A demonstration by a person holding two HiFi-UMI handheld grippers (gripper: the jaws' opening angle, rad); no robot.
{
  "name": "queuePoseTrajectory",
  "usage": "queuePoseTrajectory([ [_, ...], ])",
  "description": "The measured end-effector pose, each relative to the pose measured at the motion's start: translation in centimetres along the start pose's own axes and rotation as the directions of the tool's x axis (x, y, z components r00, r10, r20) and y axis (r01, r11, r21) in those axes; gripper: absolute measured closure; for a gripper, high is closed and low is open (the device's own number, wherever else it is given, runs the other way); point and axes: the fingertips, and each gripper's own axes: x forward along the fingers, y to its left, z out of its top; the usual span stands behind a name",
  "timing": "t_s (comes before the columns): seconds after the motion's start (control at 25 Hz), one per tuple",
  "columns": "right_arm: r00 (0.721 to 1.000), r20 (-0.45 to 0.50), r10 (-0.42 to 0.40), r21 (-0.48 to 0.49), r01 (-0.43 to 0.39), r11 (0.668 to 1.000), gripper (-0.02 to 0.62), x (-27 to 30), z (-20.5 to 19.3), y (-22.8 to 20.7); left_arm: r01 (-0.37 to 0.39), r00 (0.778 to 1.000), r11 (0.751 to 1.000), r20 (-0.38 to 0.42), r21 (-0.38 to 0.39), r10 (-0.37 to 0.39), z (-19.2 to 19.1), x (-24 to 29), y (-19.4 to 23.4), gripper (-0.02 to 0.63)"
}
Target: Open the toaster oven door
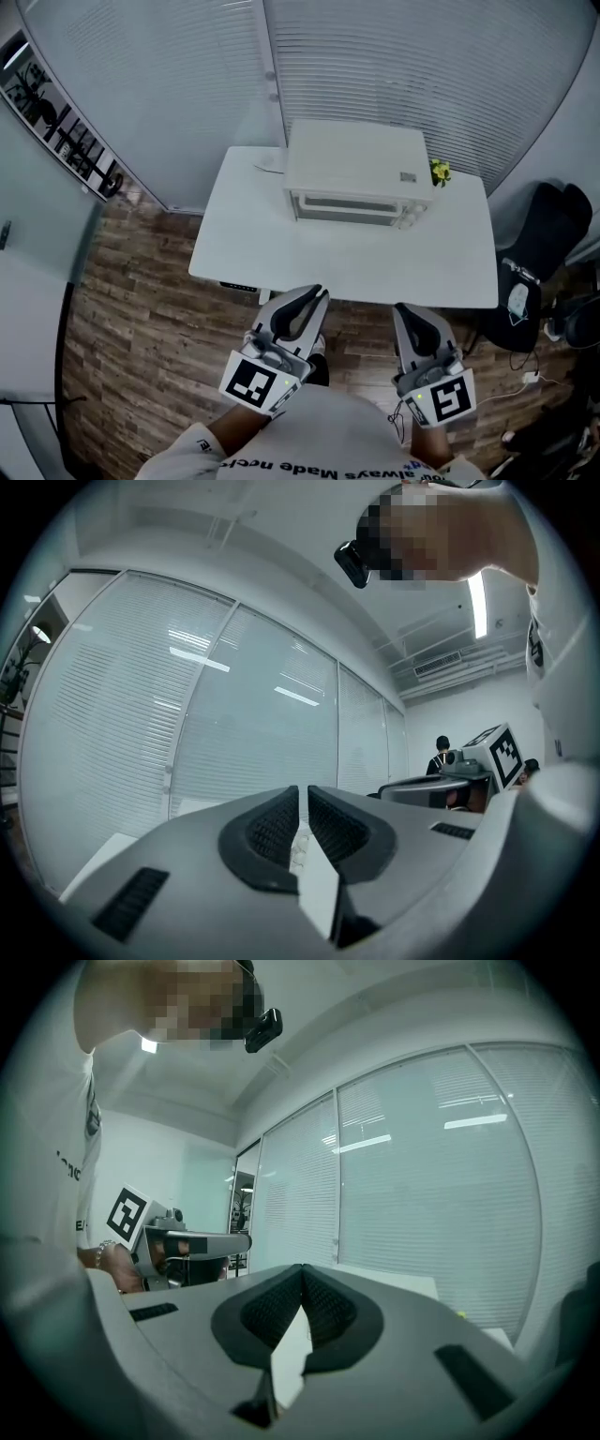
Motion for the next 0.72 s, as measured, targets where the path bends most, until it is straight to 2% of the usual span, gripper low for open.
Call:
queuePoseTrajectory([
  [0.32, 1.000, -0.007, -0.009, 0.009, 0.009, 1.000, 0.588, 6.6, 0.1, -2.3, 0.022, 0.999, 1.000, -0.024, -0.008, -0.022, -0.5, 4.2, 5.5, 0.558],
  [0.72, 1.000, -0.008, -0.020, 0.027, 0.020, 0.999, 0.588, 11.6, -0.3, -4.0, 0.023, 0.998, 1.000, -0.051, -0.018, -0.024, -1.6, 6.8, 10.3, 0.566],
])
